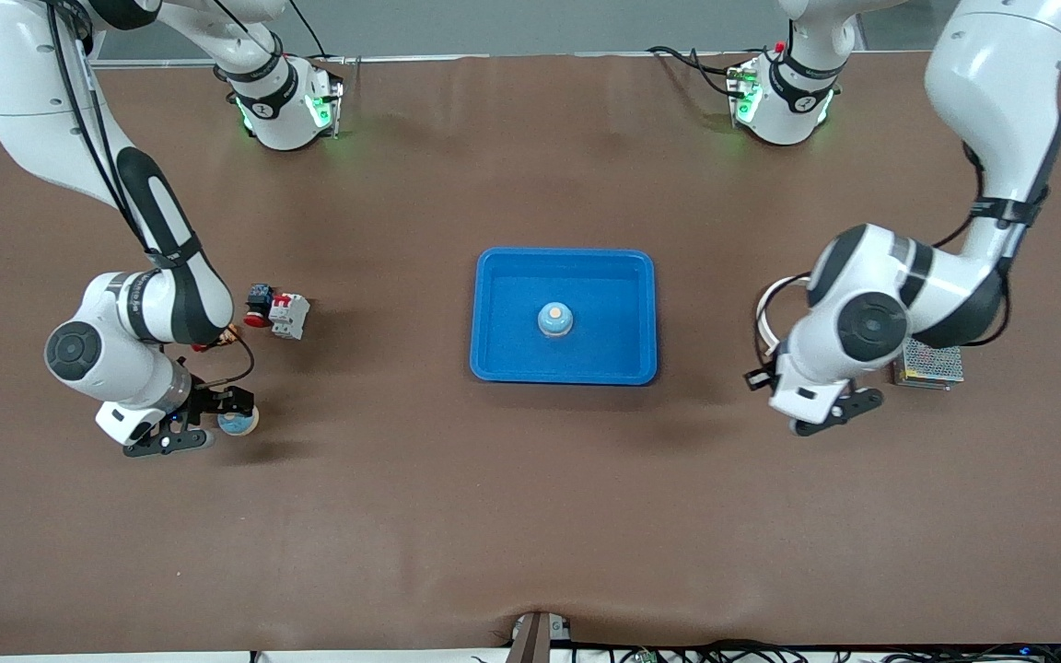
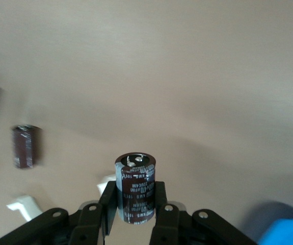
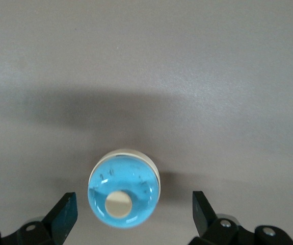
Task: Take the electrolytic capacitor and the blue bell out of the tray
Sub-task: 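Lower the bell beside the breakers while the left gripper lifts the capacitor, then return the right gripper to the bell while the left gripper carries the capacitor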
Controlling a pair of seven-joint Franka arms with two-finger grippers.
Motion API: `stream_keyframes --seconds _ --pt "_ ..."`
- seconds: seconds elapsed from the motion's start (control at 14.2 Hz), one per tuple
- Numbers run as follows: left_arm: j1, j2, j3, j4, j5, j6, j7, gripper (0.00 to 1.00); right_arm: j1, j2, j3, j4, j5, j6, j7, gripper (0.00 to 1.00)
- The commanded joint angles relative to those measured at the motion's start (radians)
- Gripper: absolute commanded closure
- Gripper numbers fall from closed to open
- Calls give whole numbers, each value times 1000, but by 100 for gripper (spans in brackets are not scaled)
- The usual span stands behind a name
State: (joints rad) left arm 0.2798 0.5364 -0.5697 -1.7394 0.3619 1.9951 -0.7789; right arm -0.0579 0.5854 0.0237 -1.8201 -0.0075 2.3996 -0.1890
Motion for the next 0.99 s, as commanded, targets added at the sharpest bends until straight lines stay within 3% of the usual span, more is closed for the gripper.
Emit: stream_keyframes --seconds 0.0,0.21,0.63,0.92 --pt "96 -12 -13 -61 9 -6 136 100 1 -73 19 67 6 -176 17 0" --pt "154 22 -13 -86 9 10 219 100 85 -124 19 113 21 -289 211 0" --pt "176 69 -10 -129 74 47 227 100 348 -157 21 130 23 -317 751 0" --pt "174 94 -10 -140 74 68 227 100 464 -150 16 145 121 -291 905 0"
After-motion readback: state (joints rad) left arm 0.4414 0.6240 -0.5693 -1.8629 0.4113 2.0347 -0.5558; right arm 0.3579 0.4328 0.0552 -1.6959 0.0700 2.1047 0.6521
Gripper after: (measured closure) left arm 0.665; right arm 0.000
